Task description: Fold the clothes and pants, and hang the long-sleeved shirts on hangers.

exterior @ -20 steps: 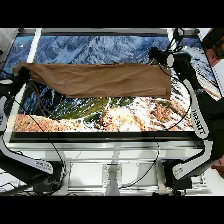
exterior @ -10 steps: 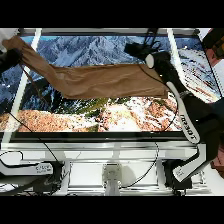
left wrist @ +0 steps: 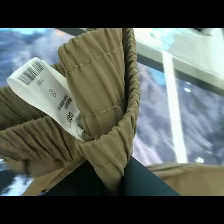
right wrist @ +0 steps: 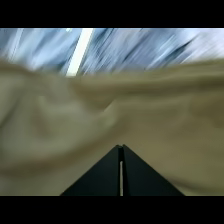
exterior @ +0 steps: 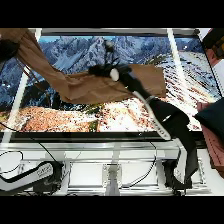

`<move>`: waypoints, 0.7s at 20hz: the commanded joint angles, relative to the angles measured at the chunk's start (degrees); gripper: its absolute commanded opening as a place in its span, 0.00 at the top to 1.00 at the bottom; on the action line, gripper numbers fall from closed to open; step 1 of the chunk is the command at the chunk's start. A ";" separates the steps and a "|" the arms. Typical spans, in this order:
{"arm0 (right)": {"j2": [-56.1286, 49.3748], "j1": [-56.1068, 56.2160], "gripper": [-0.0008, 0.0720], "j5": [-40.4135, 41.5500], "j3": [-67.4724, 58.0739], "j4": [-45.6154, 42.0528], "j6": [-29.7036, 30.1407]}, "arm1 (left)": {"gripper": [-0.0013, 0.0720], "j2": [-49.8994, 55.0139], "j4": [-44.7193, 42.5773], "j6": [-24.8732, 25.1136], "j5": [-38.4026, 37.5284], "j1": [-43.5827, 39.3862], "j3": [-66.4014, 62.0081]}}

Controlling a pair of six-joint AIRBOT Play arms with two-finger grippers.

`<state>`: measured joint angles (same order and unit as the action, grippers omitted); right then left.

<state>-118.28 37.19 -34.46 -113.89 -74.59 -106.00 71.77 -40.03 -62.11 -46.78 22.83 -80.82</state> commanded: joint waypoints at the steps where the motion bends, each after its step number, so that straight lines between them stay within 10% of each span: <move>1: -5.73 5.66 0.98 -3.50 -3.80 6.78 2.21 | 0.95 -1.60 2.19 -0.04 -4.09 -1.51 -0.07; 14: -5.62 8.70 0.98 -10.73 -3.78 10.51 8.24 | 0.95 -0.28 2.80 -0.04 -4.85 -10.71 -0.04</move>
<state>-125.03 48.49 -40.27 -117.60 -61.32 -98.28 70.74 -37.23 -62.13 -51.51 14.46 -80.84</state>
